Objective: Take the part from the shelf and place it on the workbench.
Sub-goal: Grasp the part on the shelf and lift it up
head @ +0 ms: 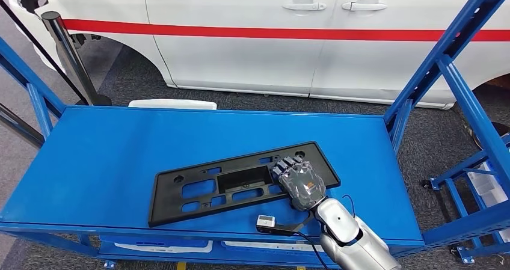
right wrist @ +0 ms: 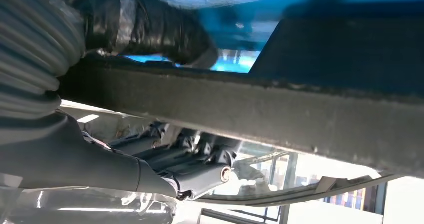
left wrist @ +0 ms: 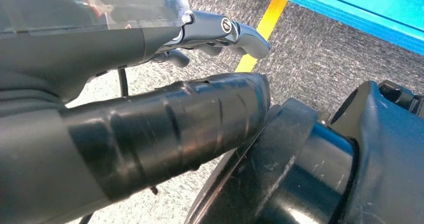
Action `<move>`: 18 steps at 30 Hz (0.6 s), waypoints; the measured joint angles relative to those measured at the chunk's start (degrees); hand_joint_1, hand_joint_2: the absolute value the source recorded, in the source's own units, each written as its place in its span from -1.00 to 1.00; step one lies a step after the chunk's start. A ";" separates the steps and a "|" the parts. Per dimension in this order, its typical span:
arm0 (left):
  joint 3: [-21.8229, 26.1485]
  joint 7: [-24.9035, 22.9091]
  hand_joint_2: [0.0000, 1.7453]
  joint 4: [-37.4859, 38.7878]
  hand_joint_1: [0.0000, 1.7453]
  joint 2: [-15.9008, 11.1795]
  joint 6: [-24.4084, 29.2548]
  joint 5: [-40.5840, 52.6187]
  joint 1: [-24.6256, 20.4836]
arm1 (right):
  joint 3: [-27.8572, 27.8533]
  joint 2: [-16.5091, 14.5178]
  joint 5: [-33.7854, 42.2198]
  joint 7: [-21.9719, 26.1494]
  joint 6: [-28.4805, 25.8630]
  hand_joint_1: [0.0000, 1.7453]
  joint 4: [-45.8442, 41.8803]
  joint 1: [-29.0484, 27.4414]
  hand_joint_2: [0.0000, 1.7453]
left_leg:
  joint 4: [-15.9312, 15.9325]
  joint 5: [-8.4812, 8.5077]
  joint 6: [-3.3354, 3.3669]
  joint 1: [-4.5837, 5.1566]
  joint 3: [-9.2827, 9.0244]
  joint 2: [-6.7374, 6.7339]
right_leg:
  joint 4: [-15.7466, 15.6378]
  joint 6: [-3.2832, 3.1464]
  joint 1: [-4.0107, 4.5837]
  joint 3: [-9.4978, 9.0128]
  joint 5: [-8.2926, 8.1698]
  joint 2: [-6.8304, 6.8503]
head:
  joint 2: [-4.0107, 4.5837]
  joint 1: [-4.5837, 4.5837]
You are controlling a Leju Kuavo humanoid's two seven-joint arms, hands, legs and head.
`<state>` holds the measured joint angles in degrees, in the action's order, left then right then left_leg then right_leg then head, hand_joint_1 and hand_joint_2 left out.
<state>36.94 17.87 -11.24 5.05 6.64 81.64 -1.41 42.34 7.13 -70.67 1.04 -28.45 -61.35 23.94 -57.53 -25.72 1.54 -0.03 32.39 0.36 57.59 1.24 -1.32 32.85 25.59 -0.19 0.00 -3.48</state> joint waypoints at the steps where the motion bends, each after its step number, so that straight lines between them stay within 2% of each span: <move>1: 0.00 0.01 -1.00 0.00 -1.00 0.00 0.00 0.00 0.00 | -0.01 0.00 -0.01 0.01 -0.16 0.92 0.03 0.01 1.00 | 0.00 0.00 0.00 0.00 0.00 0.00 | 0.00 0.00 0.00 0.00 0.00 0.00 | 0.00 0.00; 14: 0.00 0.08 -1.00 0.01 -1.00 0.00 -0.29 0.00 0.02 | -1.28 0.05 1.05 0.63 -1.74 0.94 -0.86 -1.24 1.00 | 0.00 0.00 0.00 0.00 -0.04 0.00 | 0.00 0.00 0.00 -0.02 0.00 -0.01 | 0.00 0.00; 18: 0.06 -0.04 -1.00 0.00 -1.00 0.00 -0.09 0.00 0.03 | -2.28 0.11 1.11 1.07 -4.07 0.96 -2.94 -3.21 1.00 | -0.01 0.00 0.00 0.00 -0.02 0.00 | 0.00 0.00 0.00 0.00 0.00 0.00 | 0.00 0.00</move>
<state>37.00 17.82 -11.24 5.05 6.55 81.64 -1.38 40.06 7.24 -69.56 2.11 -32.52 -64.29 20.73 -57.54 -25.72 1.54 -0.03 32.37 0.37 57.59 1.24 -1.32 32.84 25.60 -0.19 0.00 -3.48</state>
